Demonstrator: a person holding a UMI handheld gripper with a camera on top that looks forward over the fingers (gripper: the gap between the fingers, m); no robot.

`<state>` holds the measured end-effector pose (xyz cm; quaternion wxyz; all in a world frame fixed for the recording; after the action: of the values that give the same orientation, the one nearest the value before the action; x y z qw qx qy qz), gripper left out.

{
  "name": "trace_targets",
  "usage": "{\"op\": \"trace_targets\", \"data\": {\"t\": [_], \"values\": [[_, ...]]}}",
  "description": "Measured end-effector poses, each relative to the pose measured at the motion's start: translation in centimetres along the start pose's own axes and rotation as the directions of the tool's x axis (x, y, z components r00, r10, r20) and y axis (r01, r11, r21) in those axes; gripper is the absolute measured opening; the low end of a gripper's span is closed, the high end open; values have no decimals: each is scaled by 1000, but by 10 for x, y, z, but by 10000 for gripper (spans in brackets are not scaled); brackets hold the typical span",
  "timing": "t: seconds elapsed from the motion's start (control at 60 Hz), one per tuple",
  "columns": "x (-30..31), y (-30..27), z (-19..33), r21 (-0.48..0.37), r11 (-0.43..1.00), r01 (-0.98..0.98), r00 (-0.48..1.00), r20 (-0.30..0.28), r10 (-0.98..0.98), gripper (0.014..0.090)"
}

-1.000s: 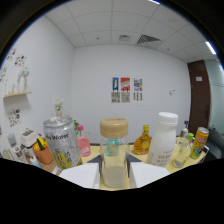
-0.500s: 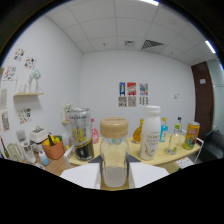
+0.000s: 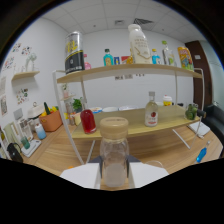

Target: Make me a cup of Mount Fuji.

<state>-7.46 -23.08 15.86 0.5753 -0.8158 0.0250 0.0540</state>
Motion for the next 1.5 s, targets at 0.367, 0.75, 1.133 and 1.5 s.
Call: {"op": "trace_targets", "data": {"t": [0.367,0.75,1.133,1.5], "values": [[9,17,14,-67,678,-732,667,136,733,368],[14,12,25,-225,-55,-973,-104,215,971,366],[15,11,22,-196,8,-980,-35,212,977,367],[-4,-57,-5,137,879,-457,887,133,441,370]]}}
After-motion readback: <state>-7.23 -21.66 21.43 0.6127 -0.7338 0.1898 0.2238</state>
